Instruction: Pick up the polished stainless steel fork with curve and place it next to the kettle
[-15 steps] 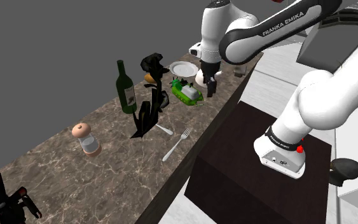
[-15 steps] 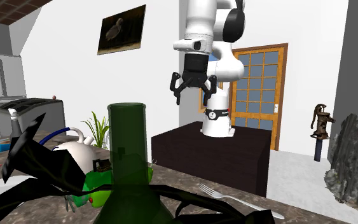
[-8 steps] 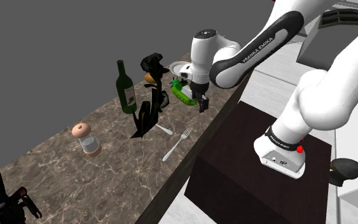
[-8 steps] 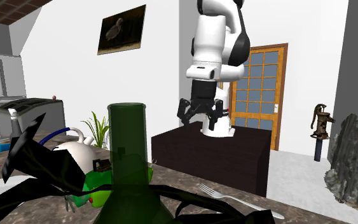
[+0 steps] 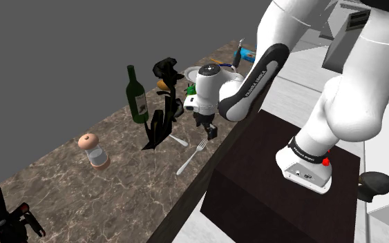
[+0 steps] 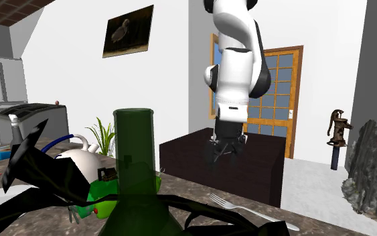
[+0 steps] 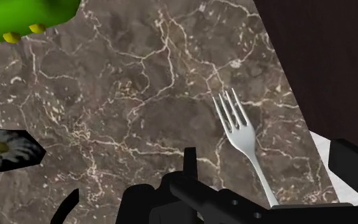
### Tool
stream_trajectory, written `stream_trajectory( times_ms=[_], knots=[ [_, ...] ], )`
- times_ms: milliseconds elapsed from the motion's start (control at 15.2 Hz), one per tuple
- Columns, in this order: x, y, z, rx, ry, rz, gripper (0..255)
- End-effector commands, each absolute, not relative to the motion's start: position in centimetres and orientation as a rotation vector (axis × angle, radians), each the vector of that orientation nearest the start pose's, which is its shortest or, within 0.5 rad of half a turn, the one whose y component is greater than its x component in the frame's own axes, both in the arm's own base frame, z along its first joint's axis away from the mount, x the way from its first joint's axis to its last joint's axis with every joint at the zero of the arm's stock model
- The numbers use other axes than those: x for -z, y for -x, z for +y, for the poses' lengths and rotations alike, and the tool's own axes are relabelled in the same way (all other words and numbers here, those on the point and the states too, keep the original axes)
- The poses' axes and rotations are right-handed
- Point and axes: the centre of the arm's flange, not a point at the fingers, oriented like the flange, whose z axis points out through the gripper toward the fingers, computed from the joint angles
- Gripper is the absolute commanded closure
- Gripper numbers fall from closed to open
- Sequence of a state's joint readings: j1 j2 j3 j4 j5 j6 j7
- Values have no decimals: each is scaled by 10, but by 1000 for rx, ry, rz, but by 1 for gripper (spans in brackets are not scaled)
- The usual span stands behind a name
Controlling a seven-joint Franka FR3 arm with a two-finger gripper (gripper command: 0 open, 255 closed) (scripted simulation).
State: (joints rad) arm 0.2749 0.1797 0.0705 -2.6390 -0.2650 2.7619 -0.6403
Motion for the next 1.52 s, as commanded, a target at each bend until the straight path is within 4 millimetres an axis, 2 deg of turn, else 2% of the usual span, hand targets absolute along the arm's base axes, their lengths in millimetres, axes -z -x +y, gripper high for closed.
stream_trajectory(
  times_ms=[0, 198, 264, 726, 1254, 1320, 1452],
  knots=[
    [-153, -388, 164, -93, 2551, -1938, 0],
    [-119, -385, 183, -81, 2450, -2051, 0],
    [-119, -385, 183, -81, 2450, -2051, 0],
    [-79, -385, 180, -81, 2450, -2051, 0],
    [-79, -385, 180, -81, 2450, -2051, 0],
    [-79, -385, 180, -81, 2450, -2051, 255],
    [-79, -385, 180, -81, 2450, -2051, 255]
  ],
)
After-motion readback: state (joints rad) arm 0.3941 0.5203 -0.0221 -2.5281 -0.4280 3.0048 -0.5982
